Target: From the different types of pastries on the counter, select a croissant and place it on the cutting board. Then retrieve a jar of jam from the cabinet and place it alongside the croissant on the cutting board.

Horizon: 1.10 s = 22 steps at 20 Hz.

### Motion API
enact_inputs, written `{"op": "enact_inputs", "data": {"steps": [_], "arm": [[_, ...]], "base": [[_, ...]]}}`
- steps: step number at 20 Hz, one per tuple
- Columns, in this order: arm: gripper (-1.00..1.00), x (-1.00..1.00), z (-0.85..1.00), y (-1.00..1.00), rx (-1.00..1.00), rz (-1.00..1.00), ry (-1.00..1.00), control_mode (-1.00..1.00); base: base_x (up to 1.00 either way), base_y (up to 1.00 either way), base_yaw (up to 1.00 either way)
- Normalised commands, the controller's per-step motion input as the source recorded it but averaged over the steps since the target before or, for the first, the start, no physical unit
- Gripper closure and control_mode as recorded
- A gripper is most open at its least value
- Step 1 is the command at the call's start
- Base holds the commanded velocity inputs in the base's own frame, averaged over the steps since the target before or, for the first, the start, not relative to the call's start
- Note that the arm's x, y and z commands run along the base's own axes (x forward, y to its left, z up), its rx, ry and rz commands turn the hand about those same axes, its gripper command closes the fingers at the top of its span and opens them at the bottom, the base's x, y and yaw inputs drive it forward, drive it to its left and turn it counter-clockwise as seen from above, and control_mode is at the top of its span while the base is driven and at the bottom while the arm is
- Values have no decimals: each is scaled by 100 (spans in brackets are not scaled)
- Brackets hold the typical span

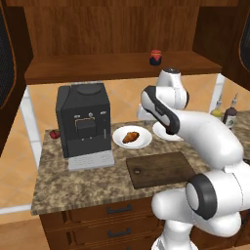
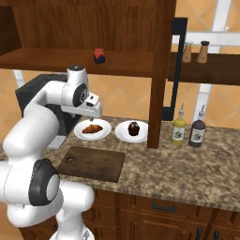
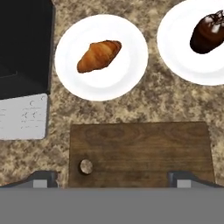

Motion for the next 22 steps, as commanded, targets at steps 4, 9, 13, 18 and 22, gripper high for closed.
{"op": "enact_inputs", "data": {"steps": [4, 9, 13, 18, 22], "arm": [[-100, 28, 0, 0, 21, -14, 10, -100], [-100, 12, -6, 1, 20, -20, 8, -100], [-100, 5, -18, 6, 0, 0, 1, -100], [-100, 29, -25, 0, 0, -11, 0, -100], [-100, 39, -40, 1, 0, -9, 1, -100]], "base": [[0, 0, 0], [0, 0, 0], [0, 0, 0], [0, 0, 0], [0, 0, 0]]}}
